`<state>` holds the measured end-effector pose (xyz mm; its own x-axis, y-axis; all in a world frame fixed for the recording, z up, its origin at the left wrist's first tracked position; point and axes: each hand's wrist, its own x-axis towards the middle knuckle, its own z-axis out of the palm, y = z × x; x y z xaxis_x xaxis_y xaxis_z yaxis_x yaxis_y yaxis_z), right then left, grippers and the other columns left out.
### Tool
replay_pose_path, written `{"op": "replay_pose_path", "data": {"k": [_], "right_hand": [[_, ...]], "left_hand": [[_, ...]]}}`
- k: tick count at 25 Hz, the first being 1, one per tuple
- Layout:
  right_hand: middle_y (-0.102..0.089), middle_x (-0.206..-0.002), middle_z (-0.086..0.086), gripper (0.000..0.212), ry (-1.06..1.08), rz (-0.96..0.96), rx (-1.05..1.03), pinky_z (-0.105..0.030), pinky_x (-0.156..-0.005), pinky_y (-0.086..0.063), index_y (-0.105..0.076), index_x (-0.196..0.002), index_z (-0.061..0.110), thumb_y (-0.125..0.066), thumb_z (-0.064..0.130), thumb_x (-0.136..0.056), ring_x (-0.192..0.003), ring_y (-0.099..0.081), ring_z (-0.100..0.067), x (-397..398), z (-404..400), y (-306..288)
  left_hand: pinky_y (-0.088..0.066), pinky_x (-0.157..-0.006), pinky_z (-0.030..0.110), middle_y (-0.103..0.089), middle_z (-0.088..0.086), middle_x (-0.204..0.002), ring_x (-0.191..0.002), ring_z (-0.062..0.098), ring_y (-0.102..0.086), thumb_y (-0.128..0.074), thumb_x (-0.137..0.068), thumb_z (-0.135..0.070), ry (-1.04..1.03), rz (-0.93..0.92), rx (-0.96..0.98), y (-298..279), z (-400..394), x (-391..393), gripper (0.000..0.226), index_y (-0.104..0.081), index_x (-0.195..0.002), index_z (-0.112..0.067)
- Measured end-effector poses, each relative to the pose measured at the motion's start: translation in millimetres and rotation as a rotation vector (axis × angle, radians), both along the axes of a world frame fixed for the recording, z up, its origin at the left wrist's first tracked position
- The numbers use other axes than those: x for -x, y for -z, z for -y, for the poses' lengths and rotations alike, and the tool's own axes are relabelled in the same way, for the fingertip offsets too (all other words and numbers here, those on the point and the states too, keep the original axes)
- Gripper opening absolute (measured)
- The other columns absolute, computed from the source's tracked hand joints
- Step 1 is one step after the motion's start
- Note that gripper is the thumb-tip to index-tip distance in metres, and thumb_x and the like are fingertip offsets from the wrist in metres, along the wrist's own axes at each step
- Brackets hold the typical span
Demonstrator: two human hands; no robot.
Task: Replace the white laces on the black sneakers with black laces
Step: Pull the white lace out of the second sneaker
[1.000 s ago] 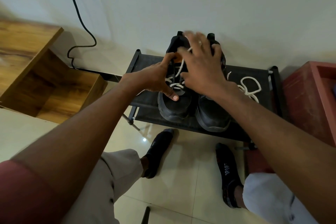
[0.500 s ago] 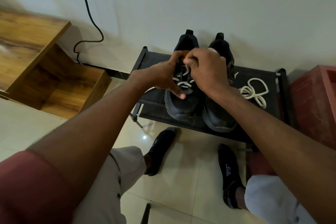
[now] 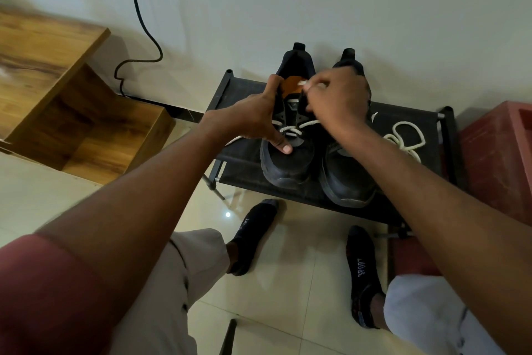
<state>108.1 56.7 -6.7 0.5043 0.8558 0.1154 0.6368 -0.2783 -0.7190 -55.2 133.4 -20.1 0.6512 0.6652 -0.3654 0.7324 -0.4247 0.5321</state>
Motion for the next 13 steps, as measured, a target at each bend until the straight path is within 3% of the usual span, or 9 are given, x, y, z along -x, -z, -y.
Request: {"op": "replay_pose_path", "data": {"k": [2,4,5,7,10,11,13], "right_hand": [[-0.076,-0.078,0.004,0.020,0.108,-0.180,-0.068,-0.043,-0.070,-0.065,-0.071,-0.077,0.028,-0.063,0.026,-0.095,-0.062,-0.075,-0.015,-11.7,-7.5,-9.0],[-0.076,-0.079,0.006,0.016,0.120,-0.151,-0.120,-0.041,-0.074,-0.064,-0.073,-0.084,0.026,-0.064,0.033,-0.095,-0.070,-0.075,-0.013,-18.4,-7.8,-13.0],[-0.075,-0.078,0.007,0.016,0.112,-0.127,-0.197,-0.040,-0.073,-0.063,-0.074,-0.087,0.025,-0.064,0.035,-0.094,-0.071,-0.074,-0.013,-18.2,-5.5,-15.1],[-0.068,-0.064,0.004,0.017,0.043,-0.239,-0.468,-0.037,-0.060,-0.057,-0.074,-0.093,0.014,-0.064,0.027,-0.097,-0.055,-0.067,-0.017,-15.0,-0.5,-27.5],[-0.057,-0.054,-0.001,0.019,-0.043,-0.319,-0.790,-0.031,-0.049,-0.046,-0.069,-0.095,0.002,-0.061,0.017,-0.103,-0.044,-0.058,-0.022,-16.7,3.1,-63.7],[-0.060,-0.058,-0.001,0.022,-0.055,-0.241,-0.770,-0.032,-0.051,-0.048,-0.069,-0.094,0.004,-0.059,0.022,-0.103,-0.048,-0.060,-0.021,-18.4,4.2,-68.2],[-0.068,-0.071,0.003,0.027,-0.052,0.069,-0.442,-0.036,-0.061,-0.056,-0.072,-0.092,0.013,-0.057,0.033,-0.101,-0.063,-0.066,-0.017,-21.4,13.5,-63.5]], "left_hand": [[-0.051,-0.082,0.045,-0.059,0.004,-0.111,-0.102,0.031,-0.060,-0.101,-0.058,-0.044,0.003,-0.011,0.003,0.8,-0.8,-1.3,0.129,-0.009,-0.149,-0.035],[-0.051,-0.100,0.053,-0.047,0.012,-0.142,-0.127,0.038,-0.050,-0.099,-0.057,-0.050,0.049,-0.055,-0.081,-0.2,-1.5,-4.3,0.132,-0.010,-0.154,-0.042],[-0.048,-0.102,0.052,-0.039,0.011,-0.145,-0.130,0.037,-0.044,-0.097,-0.057,-0.056,0.080,-0.091,-0.175,-1.7,-2.0,-6.3,0.126,-0.018,-0.154,-0.043],[-0.044,-0.098,0.045,-0.033,0.006,-0.134,-0.126,0.031,-0.037,-0.089,-0.062,-0.066,0.157,-0.140,-0.369,-6.1,-0.1,-9.2,0.100,-0.044,-0.147,-0.037],[-0.037,-0.087,0.034,-0.044,0.000,-0.117,-0.116,0.023,-0.044,-0.079,-0.080,-0.061,0.179,-0.093,-0.358,-9.4,9.5,-13.0,0.057,-0.070,-0.123,-0.026],[-0.038,-0.080,0.031,-0.053,0.000,-0.112,-0.109,0.020,-0.050,-0.079,-0.083,-0.056,0.160,-0.067,-0.332,-8.3,12.9,-15.5,0.048,-0.074,-0.116,-0.022],[-0.037,-0.063,0.027,-0.067,0.001,-0.094,-0.089,0.018,-0.060,-0.083,-0.083,-0.047,0.072,-0.007,-0.308,-4.7,18.0,-21.3,0.035,-0.078,-0.098,-0.015]]}}
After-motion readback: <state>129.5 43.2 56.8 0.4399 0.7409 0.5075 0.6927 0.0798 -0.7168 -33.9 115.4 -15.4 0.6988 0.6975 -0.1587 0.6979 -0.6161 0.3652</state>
